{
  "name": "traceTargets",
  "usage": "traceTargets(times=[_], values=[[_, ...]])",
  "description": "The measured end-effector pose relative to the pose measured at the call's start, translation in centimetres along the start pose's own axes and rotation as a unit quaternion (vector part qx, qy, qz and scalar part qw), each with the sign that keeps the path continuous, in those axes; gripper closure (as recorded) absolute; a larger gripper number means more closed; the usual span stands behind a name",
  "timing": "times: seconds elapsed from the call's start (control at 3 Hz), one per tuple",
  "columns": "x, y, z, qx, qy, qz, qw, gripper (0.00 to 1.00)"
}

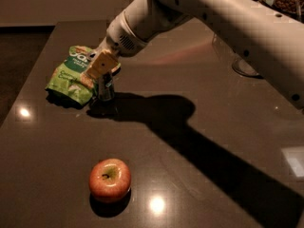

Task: Move redbull can near green rice chip bag

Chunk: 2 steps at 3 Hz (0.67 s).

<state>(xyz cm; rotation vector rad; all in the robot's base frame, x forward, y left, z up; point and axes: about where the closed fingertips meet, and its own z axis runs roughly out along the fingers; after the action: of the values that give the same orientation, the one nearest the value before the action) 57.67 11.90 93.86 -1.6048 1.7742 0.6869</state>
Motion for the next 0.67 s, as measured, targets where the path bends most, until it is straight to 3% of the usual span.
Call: traceTargets(times=[0.67], values=[[-0.05, 0.18, 1.35, -0.005, 0.004, -0.007, 1.0, 0.07]])
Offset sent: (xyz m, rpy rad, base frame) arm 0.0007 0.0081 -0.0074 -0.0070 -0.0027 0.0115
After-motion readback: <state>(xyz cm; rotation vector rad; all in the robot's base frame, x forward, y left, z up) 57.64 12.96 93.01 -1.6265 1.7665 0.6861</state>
